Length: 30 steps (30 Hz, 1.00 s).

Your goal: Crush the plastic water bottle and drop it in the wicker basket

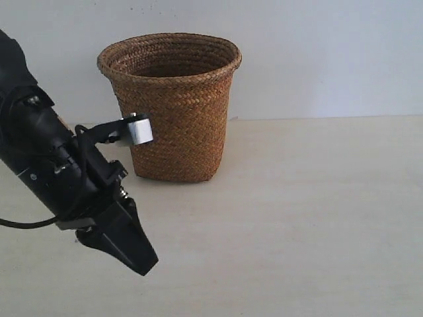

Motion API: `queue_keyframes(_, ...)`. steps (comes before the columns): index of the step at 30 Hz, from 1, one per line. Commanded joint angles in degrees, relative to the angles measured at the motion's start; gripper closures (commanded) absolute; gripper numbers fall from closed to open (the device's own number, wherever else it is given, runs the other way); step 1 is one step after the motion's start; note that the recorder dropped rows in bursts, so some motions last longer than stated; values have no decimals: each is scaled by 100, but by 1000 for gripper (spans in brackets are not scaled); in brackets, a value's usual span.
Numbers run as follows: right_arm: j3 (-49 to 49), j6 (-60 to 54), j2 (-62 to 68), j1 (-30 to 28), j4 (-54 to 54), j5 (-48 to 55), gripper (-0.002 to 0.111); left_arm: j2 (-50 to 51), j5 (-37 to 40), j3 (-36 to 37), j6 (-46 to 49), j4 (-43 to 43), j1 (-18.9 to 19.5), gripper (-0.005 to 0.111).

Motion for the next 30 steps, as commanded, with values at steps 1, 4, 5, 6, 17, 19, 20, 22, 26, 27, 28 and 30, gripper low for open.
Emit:
queue_keyframes(1, 44, -9, -39, -27, -7, -17, 108, -348, 8, 277, 388, -1370, -28, 101)
queue_keyframes(4, 44, -9, -39, -27, -7, -17, 108, -723, 8, 635, 1011, -2403, -28, 101)
queue_keyframes(5, 44, -9, -39, -27, -7, -17, 108, -911, 8, 814, 1354, -2799, -28, 102)
queue_keyframes(6, 44, -9, -39, -27, -7, -17, 108, -1123, 8, 1010, 1786, -3144, -28, 103)
queue_keyframes(17, 44, -9, -39, -27, -7, -17, 108, -3106, -197, 2482, 3697, -4609, -28, 103)
queue_keyframes(19, 44, -9, -39, -27, -7, -17, 108, -3268, -186, 2491, 3632, -4609, -28, 103)
queue_keyframes(20, 44, -9, -39, -27, -7, -17, 108, -3346, -187, 2491, 3634, -4609, -28, 103)
queue_keyframes(22, 44, -9, -39, -27, -7, -17, 108, -3469, -187, 2491, 3872, -4595, -28, 103)
queue_keyframes(26, 44, -9, -39, -27, -7, -17, 108, -3821, -436, 2492, 5978, -4817, -26, 103)
queue_keyframes(27, 44, -9, -39, -27, -7, -17, 108, -3889, -485, 2532, 6298, -4908, -63, 103)
queue_keyframes(28, 44, -9, -39, -27, -7, -17, 108, -3986, -642, 2556, 6534, -5001, -67, 103)
queue_keyframes(30, 44, -9, -39, -27, 5, 13, 108, -4311, -1074, 2648, 6487, -5082, 23, 103)
